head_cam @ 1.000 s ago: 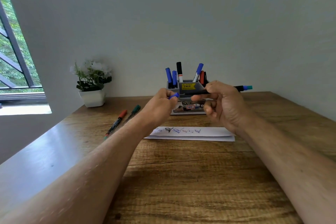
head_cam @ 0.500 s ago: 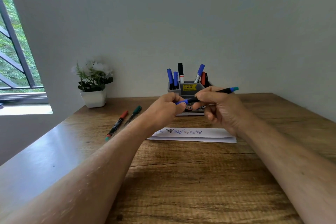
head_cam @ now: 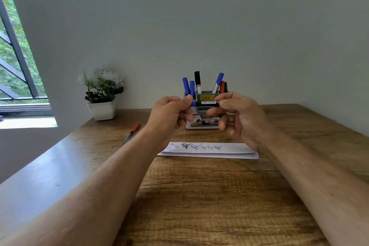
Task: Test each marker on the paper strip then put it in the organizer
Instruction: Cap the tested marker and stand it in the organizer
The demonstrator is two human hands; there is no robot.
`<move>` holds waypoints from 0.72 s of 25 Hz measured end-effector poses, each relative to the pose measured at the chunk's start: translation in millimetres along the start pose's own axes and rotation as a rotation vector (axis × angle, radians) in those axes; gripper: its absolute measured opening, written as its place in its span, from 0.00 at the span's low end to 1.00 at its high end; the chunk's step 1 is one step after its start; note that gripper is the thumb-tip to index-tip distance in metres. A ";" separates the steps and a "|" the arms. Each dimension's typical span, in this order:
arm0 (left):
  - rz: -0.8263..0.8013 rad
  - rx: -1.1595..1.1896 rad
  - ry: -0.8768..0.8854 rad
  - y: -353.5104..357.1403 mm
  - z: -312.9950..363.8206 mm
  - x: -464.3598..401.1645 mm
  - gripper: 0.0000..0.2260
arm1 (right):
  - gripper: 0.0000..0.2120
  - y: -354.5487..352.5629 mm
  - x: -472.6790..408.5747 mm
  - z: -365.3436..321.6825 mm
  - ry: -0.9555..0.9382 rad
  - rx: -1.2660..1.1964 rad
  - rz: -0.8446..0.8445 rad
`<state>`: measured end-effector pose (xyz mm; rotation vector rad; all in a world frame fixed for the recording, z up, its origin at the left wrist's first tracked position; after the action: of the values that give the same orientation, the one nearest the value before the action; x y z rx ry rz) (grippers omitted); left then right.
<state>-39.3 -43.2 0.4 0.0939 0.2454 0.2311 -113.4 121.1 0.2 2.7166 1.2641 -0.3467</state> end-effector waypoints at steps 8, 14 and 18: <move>0.262 0.051 0.094 -20.6 -1.3 1.5 0.08 | 0.08 5.0 0.1 -0.3 -0.100 0.838 0.091; 0.275 0.209 0.089 -20.7 -2.7 2.4 0.07 | 0.04 14.6 0.4 1.5 -0.111 0.815 0.042; 0.297 0.202 0.110 -20.4 -2.2 0.9 0.06 | 0.03 22.5 2.0 2.3 -0.057 0.718 0.018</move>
<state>-34.6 -62.7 -4.4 0.3191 0.3644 0.5077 -95.3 107.6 -2.2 3.2381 1.2807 -1.0459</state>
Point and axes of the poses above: each hand's wrist, its own x-axis away from the middle knuckle, its own y-axis out of the palm, z = x × y, the point moved 4 cm from there along -x, towards the middle knuckle, and after that the axes turned 14 degrees about -z, right-handed, at the moved point
